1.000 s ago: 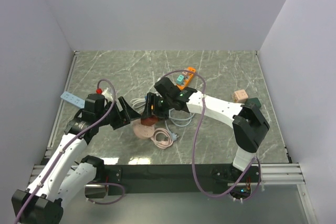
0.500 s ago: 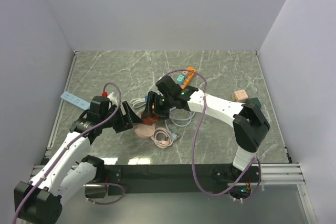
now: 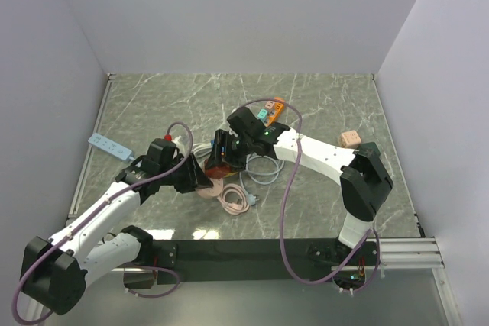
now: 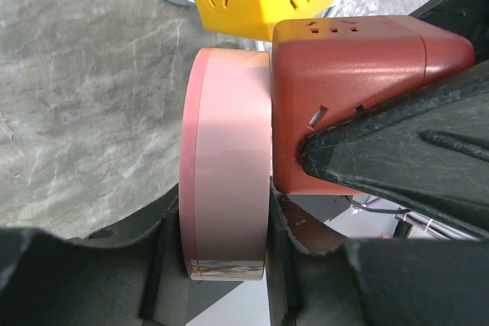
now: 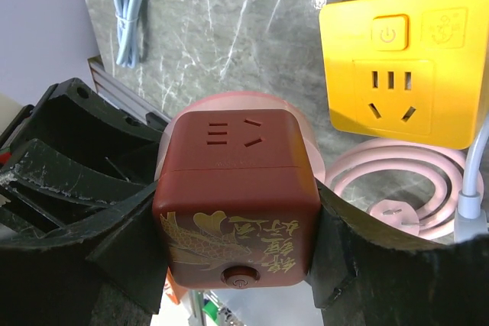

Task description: Pull the plug off the socket

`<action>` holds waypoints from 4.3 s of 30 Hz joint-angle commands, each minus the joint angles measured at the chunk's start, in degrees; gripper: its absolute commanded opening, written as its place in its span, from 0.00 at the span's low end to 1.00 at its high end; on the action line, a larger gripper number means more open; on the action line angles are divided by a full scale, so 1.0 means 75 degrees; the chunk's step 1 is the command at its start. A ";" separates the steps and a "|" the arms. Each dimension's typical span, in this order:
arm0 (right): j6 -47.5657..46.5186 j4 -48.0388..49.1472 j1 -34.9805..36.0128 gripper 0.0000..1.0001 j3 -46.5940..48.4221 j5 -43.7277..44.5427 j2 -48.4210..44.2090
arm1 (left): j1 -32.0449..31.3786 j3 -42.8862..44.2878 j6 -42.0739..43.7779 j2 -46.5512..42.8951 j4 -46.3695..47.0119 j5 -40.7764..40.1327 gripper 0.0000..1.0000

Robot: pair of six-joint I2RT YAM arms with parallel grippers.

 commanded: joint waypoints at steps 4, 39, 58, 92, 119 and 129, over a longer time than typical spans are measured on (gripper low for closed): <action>0.0223 0.0373 -0.0052 0.00 0.0367 -0.0283 -0.0443 | -0.0070 0.0313 -0.0054 -0.0095 -0.0187 -0.0795 0.01; -0.2401 -0.0938 -0.3647 0.00 -0.1614 -0.0885 -0.3466 | 0.0094 0.0570 -0.0547 -0.0317 -0.0714 -0.1427 0.01; -0.1511 -0.2651 -0.6848 0.00 -0.2047 0.4932 -0.1616 | 0.4661 0.4158 0.2137 0.0737 -0.2978 -0.2834 0.01; -0.1933 -0.1854 -0.7131 0.72 -0.2399 0.3339 -0.1414 | 0.7091 0.3888 0.1258 0.4629 0.0187 -0.2248 0.62; -0.3632 -0.2837 -0.1146 0.92 0.0329 0.2773 -0.1712 | 0.5064 0.1193 0.0942 0.0142 -0.0188 0.1771 0.95; -0.3796 -0.2897 -0.0005 0.96 0.2475 0.3526 0.0668 | 0.4524 0.1134 0.0427 -0.0422 -0.0235 0.1163 0.99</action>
